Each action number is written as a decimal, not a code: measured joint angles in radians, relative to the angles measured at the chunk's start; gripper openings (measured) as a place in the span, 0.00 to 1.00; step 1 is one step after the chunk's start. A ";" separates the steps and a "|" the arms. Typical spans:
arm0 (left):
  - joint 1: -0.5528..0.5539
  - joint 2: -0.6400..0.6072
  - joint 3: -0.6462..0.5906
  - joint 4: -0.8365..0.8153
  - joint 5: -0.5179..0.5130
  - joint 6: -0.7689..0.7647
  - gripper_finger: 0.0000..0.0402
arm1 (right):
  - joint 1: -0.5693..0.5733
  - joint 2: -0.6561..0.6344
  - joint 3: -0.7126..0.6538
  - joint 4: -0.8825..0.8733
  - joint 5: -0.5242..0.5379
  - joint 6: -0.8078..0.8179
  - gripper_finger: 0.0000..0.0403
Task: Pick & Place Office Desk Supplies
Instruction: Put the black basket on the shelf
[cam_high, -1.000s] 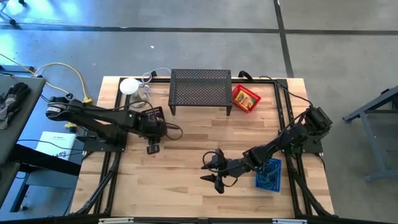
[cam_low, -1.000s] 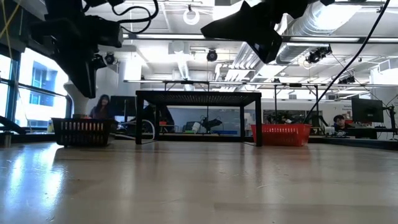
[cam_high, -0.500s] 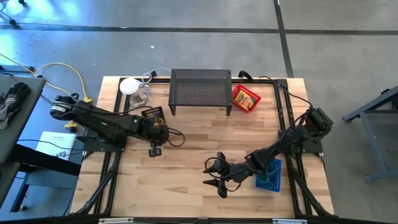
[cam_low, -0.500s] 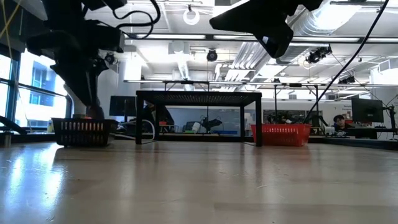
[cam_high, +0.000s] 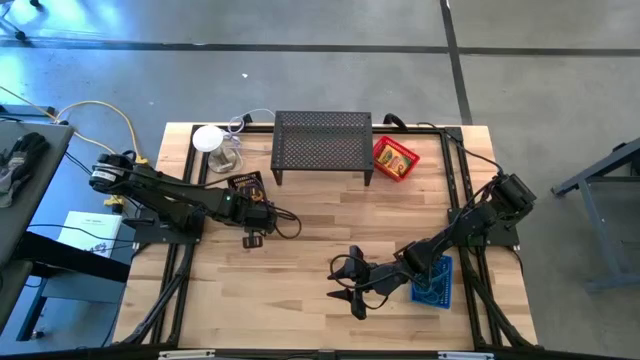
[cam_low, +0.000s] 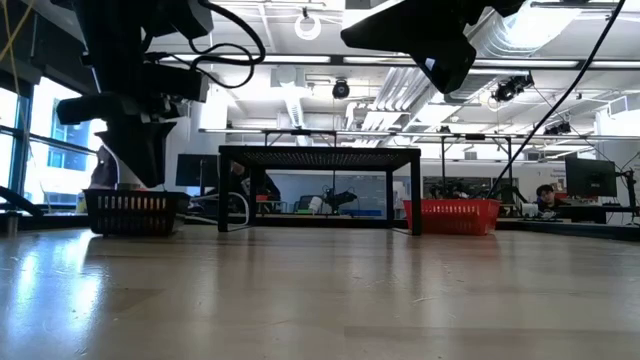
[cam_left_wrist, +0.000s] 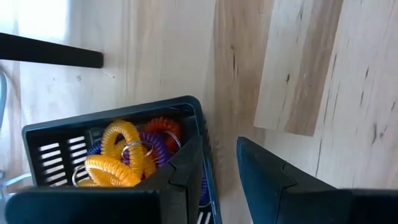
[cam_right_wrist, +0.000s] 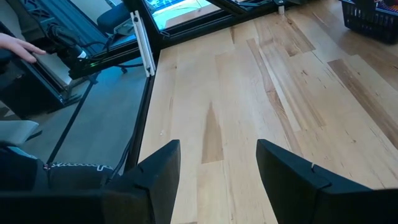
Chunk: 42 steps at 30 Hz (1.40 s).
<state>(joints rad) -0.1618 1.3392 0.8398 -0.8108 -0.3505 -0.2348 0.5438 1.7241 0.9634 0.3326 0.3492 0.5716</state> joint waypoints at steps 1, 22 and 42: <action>0.003 0.000 0.000 0.000 -0.001 0.000 0.23 | 0.000 0.000 0.000 0.000 0.000 0.000 0.49; 0.100 0.000 -0.088 0.047 0.111 -0.080 0.23 | 0.000 0.000 0.000 -0.001 0.000 0.000 0.49; 0.107 0.000 -0.165 0.109 0.135 -0.073 0.23 | 0.000 0.000 0.000 -0.001 0.000 0.000 0.49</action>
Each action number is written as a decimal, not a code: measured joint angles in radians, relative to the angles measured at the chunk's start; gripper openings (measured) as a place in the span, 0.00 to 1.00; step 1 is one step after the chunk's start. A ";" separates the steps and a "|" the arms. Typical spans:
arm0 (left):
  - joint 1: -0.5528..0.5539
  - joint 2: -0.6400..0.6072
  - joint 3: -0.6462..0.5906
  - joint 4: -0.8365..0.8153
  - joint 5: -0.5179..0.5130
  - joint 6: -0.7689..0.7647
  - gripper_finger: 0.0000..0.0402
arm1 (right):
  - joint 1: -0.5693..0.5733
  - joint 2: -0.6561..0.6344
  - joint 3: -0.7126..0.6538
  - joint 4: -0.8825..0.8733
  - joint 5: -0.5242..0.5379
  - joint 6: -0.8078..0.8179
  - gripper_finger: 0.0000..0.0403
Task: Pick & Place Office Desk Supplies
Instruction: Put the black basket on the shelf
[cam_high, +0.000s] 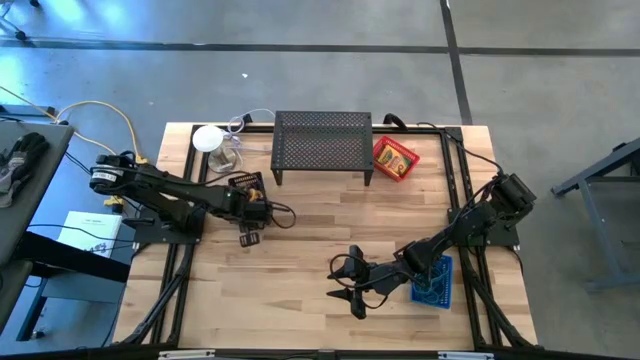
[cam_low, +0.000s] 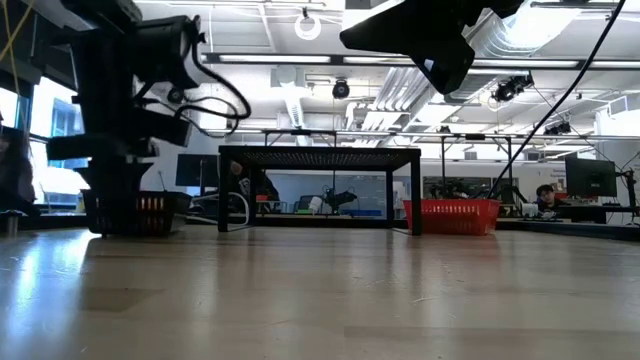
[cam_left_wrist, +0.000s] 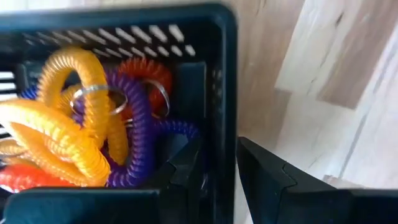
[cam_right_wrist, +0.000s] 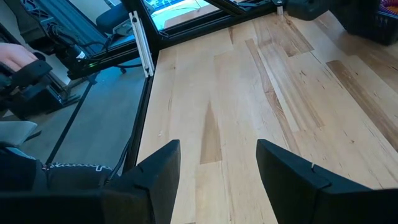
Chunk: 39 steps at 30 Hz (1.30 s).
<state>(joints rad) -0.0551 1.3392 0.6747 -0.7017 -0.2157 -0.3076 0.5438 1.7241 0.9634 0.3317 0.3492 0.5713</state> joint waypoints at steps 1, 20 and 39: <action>0.000 0.000 -0.008 0.005 0.000 0.000 0.23 | 0.000 0.000 0.000 0.000 0.000 0.000 0.49; -0.046 0.000 -0.013 0.011 -0.025 -0.006 0.03 | 0.000 0.000 0.000 0.000 0.000 0.000 0.49; -0.363 0.000 0.231 -0.292 0.018 -0.136 0.00 | 0.000 0.000 0.000 -0.018 0.026 -0.003 0.49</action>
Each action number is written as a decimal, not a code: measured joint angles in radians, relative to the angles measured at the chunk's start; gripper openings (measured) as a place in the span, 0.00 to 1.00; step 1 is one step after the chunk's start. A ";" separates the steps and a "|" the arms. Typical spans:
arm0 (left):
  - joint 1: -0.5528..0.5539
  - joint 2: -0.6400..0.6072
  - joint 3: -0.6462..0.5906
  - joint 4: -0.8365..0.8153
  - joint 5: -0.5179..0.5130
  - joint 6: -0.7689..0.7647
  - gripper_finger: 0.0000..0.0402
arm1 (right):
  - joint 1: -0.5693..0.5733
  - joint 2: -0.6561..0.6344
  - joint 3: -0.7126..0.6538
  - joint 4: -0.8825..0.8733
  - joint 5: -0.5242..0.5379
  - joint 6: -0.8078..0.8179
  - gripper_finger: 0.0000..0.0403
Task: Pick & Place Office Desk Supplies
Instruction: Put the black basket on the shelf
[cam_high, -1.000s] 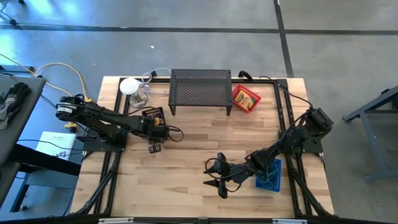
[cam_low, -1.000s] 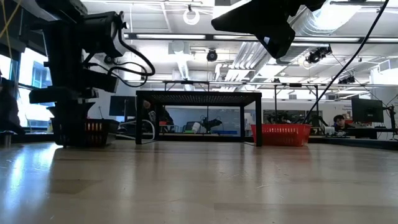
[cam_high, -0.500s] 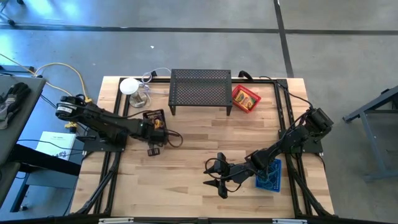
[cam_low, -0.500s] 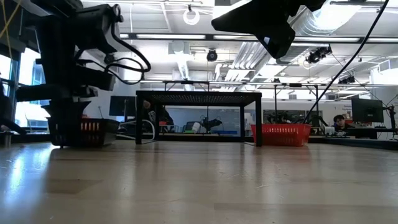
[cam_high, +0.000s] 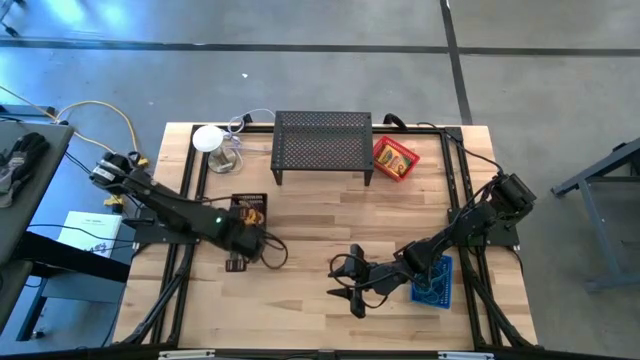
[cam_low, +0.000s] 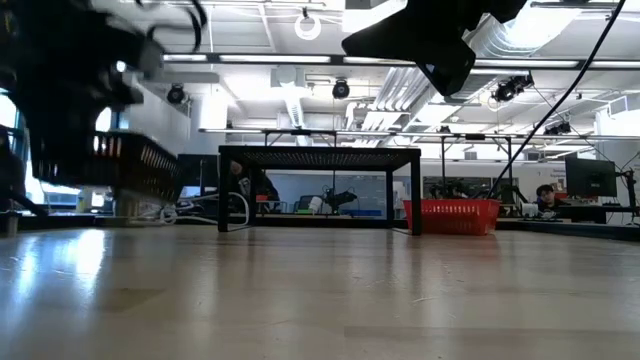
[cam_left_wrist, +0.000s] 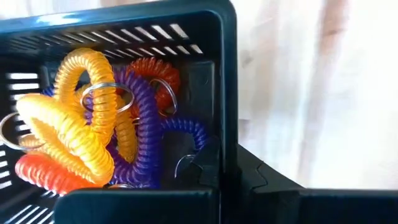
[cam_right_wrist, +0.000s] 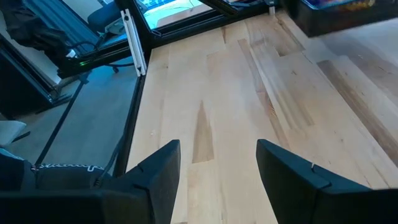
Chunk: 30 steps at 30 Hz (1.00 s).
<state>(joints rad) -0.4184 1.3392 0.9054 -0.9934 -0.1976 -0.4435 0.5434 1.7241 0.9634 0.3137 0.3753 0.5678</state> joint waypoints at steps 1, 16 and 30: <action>-0.019 0.000 0.028 -0.019 -0.001 -0.001 0.00 | 0.000 0.000 0.000 -0.004 0.000 0.000 0.49; -0.004 0.000 0.434 -0.249 -0.152 0.313 0.00 | 0.000 0.000 0.000 -0.011 0.000 0.011 0.49; 0.573 0.089 0.456 0.124 0.003 0.767 0.00 | 0.000 0.000 0.000 -0.016 0.037 0.008 0.49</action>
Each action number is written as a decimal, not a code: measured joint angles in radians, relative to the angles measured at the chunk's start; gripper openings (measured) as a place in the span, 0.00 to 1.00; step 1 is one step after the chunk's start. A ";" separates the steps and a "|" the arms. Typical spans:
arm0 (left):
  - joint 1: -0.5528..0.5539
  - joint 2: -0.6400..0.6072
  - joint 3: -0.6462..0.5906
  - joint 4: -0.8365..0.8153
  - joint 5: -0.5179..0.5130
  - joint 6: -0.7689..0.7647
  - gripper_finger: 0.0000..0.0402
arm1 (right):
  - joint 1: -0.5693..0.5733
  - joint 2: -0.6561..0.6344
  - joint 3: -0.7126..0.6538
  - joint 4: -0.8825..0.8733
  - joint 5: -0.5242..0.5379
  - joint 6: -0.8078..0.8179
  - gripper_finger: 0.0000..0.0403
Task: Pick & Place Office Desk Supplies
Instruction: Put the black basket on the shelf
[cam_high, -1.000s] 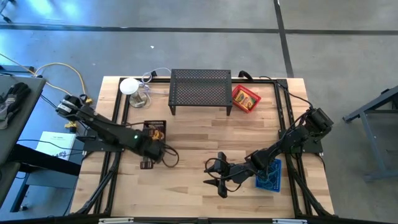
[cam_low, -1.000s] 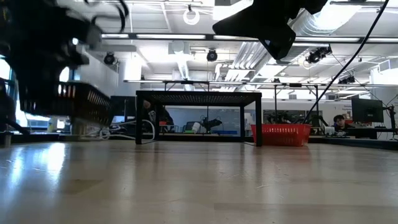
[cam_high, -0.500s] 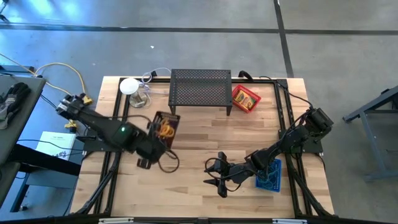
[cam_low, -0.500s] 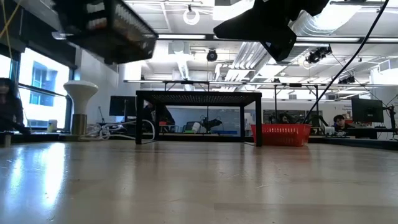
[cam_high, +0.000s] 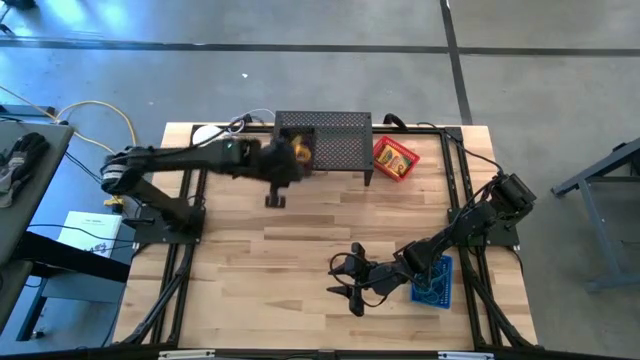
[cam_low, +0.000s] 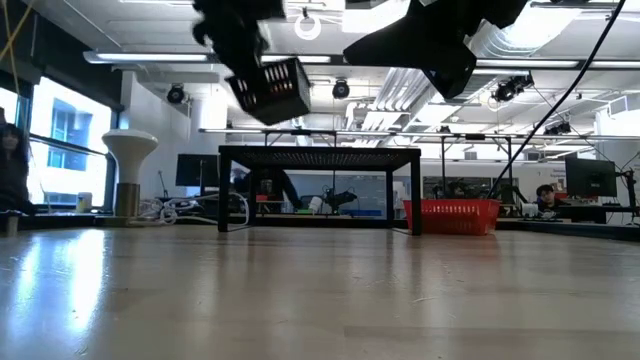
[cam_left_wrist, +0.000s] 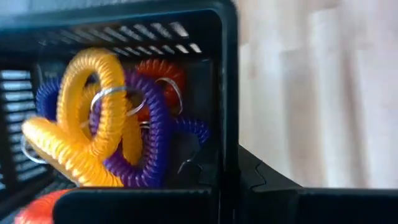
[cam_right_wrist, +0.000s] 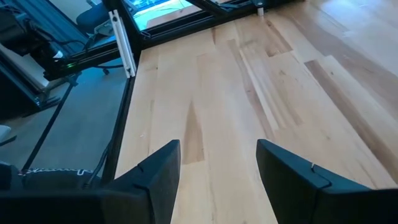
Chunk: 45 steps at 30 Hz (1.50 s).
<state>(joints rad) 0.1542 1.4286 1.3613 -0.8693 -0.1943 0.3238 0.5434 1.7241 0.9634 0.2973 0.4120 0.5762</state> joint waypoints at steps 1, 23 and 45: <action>0.030 0.017 0.000 0.002 0.001 0.002 0.00 | 0.000 0.000 0.000 -0.002 0.004 0.000 0.49; 0.129 0.131 0.003 0.015 -0.051 0.004 0.04 | -0.002 0.000 0.000 -0.017 0.005 -0.031 0.49; 0.091 0.122 0.005 0.055 -0.189 0.066 0.08 | -0.002 0.000 0.000 -0.025 0.004 -0.020 0.49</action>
<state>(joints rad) 0.2448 1.5509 1.3659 -0.8146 -0.3829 0.3898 0.5415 1.7241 0.9634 0.2726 0.4156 0.5566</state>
